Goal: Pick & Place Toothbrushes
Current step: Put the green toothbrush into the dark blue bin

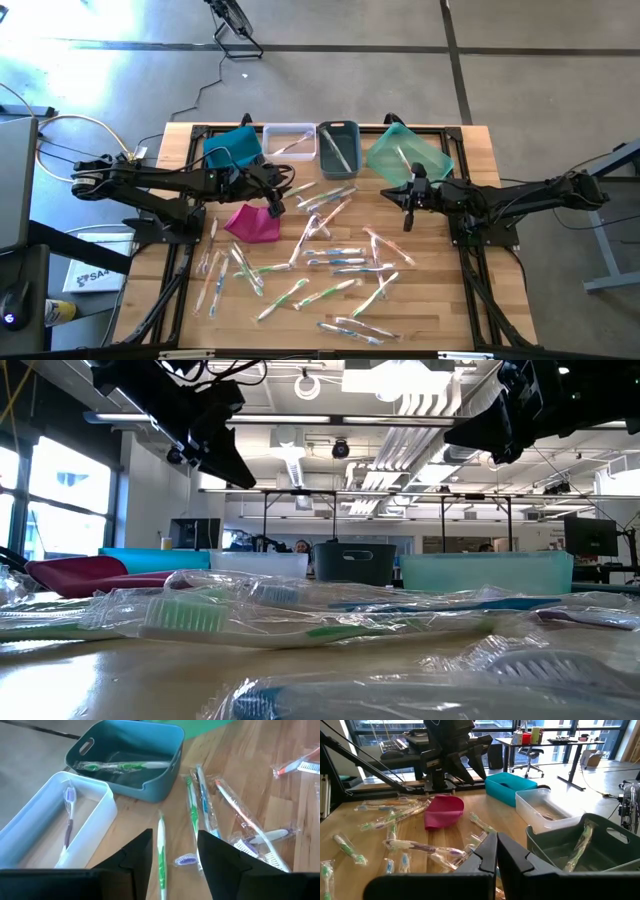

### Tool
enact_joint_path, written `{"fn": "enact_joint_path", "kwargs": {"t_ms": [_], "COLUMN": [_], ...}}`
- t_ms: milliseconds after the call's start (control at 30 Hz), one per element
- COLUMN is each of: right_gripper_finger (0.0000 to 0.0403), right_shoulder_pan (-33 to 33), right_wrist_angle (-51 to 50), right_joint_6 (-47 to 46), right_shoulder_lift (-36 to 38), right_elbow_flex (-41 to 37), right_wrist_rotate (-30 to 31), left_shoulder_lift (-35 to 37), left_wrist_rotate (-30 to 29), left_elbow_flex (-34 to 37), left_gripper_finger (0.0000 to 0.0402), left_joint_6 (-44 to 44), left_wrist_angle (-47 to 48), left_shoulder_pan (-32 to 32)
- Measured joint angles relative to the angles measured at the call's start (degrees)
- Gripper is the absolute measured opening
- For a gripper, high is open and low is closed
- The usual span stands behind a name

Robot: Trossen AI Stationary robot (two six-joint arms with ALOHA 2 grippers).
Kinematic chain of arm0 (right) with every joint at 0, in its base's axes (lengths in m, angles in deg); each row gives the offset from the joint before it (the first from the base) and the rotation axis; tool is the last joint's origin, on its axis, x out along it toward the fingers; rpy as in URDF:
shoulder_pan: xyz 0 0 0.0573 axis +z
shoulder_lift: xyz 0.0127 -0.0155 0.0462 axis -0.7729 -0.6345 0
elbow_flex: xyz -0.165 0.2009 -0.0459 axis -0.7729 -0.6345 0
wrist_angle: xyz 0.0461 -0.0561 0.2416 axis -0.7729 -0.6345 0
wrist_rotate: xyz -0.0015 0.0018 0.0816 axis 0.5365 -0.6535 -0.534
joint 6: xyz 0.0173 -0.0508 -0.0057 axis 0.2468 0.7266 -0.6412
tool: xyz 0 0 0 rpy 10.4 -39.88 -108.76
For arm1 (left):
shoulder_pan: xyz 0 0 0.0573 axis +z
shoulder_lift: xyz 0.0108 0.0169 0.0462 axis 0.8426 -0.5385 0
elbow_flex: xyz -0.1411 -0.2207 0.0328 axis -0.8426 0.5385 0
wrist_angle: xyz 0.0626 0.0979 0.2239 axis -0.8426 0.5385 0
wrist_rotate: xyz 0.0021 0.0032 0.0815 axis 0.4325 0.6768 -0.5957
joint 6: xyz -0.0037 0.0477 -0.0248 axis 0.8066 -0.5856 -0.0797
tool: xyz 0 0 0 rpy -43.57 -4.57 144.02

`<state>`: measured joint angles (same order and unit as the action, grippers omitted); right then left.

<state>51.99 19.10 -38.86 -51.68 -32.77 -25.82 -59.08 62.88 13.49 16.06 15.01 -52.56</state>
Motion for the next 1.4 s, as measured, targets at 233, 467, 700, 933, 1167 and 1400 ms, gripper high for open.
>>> {"fn": "enact_joint_path", "kwargs": {"t_ms": [233,467,700,933,1167,1400], "right_gripper_finger": [0.0004,0.0004,0.0004,0.0004,0.0004,0.0004], "right_shoulder_pan": [0.01,0.01,0.01,0.01,0.0,0.0], "right_wrist_angle": [0.0,-0.02,-0.01,-0.02,-0.02,-0.02], "right_joint_6": [0.04,0.14,0.15,0.15,0.14,0.13], "right_shoulder_lift": [0.0,0.0,0.0,0.0,0.0,0.0], "right_elbow_flex": [0.0,0.0,0.0,0.0,0.0,0.0], "right_wrist_rotate": [0.0,0.0,0.0,0.0,0.0,0.0], "left_shoulder_lift": [0.0,0.0,0.0,0.0,0.0,0.0], "left_wrist_rotate": [-0.04,-0.09,-0.09,-0.11,-0.22,-0.35], "left_elbow_flex": [0.0,0.0,0.0,0.0,0.0,0.0], "left_gripper_finger": [0.0152,0.0152,0.0152,0.0152,0.0152,0.0152], "left_joint_6": [0.42,0.04,0.04,1.31,1.44,1.8], "left_wrist_angle": [0.0,0.02,0.02,0.04,0.04,0.08], "left_shoulder_pan": [0.0,0.02,0.02,0.02,0.02,0.02]}}
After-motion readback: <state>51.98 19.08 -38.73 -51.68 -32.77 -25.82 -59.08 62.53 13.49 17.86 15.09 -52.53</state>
